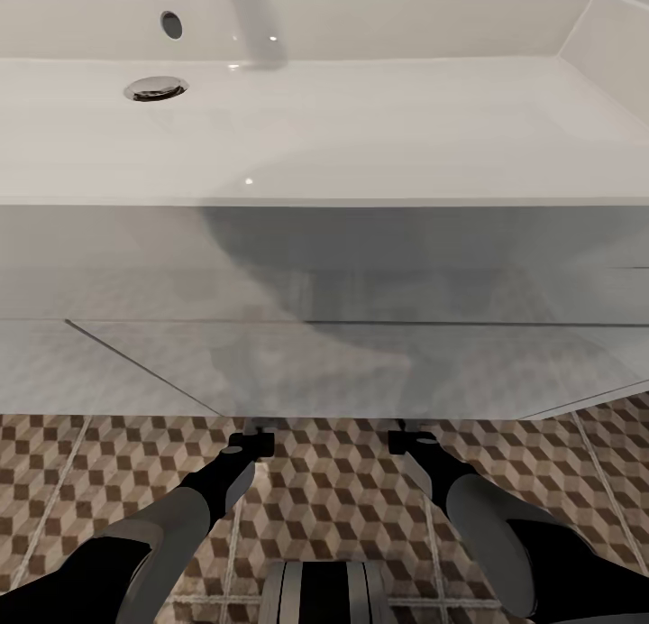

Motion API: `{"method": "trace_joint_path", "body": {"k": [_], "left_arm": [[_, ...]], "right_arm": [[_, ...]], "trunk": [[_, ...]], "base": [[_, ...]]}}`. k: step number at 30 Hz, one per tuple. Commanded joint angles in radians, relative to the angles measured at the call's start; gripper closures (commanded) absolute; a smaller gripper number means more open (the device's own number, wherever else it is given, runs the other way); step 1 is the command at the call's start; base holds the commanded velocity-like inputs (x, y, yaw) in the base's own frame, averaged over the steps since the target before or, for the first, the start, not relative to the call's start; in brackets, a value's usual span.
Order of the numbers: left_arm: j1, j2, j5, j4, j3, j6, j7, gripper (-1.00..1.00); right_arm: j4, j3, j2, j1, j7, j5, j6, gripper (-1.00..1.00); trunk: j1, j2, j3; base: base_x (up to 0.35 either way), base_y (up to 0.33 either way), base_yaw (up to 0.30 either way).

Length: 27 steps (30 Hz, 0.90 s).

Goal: Take the four mousetraps from the cabinet in the bathroom and place them on the bathroom floor. Make sure all four end up on the same floor surface, and ensure that at least two of them are either under or directly next to the same bathroom sink.

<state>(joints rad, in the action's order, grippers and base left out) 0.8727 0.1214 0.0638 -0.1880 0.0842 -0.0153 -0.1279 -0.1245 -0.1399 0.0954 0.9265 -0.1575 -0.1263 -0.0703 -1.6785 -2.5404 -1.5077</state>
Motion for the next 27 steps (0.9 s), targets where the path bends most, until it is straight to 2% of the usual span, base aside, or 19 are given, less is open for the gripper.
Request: {"method": "trace_joint_path", "body": {"k": [1,27], "left_arm": [[0.000,0.000,0.007,-0.001,0.009,-0.002,-0.006,1.00],[0.000,0.002,0.003,-0.002,0.009,-0.001,-0.006,1.00]], "right_arm": [[-0.002,-0.007,0.000,0.000,-0.002,-0.009,-0.006,1.00],[0.008,-0.007,0.000,-0.001,-0.002,-0.010,-0.005,1.00]], "trunk": [[0.000,0.000,-0.001],[0.000,0.000,-0.001]], "base": [[0.000,0.000,0.000],[0.000,0.000,0.000]]}}
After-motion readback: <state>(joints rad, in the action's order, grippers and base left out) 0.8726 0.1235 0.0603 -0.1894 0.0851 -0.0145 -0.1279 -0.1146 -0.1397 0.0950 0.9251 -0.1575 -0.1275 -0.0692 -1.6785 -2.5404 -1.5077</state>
